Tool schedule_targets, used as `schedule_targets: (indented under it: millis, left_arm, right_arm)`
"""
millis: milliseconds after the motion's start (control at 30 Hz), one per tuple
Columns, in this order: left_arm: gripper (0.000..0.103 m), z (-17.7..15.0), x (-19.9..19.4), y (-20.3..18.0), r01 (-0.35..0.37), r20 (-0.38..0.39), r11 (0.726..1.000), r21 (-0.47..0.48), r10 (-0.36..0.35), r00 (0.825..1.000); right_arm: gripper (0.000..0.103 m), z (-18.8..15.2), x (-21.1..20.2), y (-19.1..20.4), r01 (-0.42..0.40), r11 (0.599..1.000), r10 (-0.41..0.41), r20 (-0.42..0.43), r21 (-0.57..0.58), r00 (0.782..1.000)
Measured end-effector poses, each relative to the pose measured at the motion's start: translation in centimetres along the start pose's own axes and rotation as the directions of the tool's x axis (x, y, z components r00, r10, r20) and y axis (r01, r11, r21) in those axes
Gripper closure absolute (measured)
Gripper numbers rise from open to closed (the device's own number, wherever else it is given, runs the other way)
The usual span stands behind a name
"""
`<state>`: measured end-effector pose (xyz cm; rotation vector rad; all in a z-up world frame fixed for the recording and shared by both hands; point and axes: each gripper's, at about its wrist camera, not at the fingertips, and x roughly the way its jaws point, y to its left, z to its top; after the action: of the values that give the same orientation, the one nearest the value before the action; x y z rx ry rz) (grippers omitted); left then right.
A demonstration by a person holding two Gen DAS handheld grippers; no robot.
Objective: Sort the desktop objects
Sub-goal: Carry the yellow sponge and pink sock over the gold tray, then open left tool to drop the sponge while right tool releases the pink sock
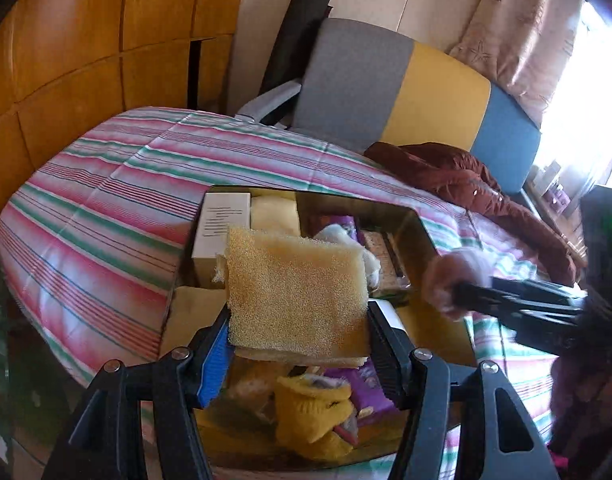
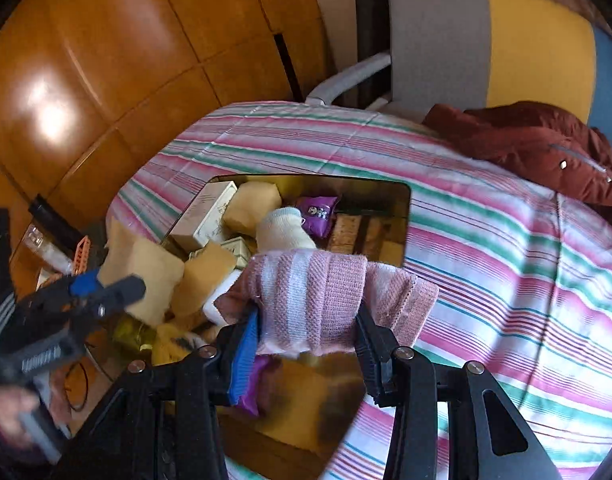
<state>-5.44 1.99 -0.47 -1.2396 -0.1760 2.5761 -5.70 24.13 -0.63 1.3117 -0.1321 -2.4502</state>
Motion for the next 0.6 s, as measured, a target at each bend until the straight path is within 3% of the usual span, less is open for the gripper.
schedule_targets:
  millis: [100, 200, 400, 600]
  left_arm:
    - [0.041, 1.6, 0.1, -0.1, 0.025, 0.04, 0.999, -0.02, -0.025, 0.999]
    - [0.04, 3.5, 0.3, -0.3, 0.038, 0.08, 0.999, -0.018, -0.036, 0.996]
    - [0.038, 4.7, 5.5, -0.5, 0.001, -0.041, 1.0, -0.015, -0.001, 0.999]
    - [0.026, 3.5, 7.5, -0.6, -0.044, -0.101, 0.999, 0.002, 0.044, 0.994]
  right_arm:
    - [0.057, 1.0, 1.0, 0.6, 0.029, 1.0, -0.029, -0.005, -0.004, 1.0]
    - [0.055, 1.2, 2.3, 1.9, 0.068, 0.993, -0.073, -0.047, -0.099, 0.996]
    - [0.052, 1.2, 5.4, 0.8, 0.128, 0.987, -0.139, -0.109, -0.098, 0.984]
    - [0.035, 1.1, 5.4, 0.0, 0.135, 0.989, -0.139, -0.085, -0.059, 0.987]
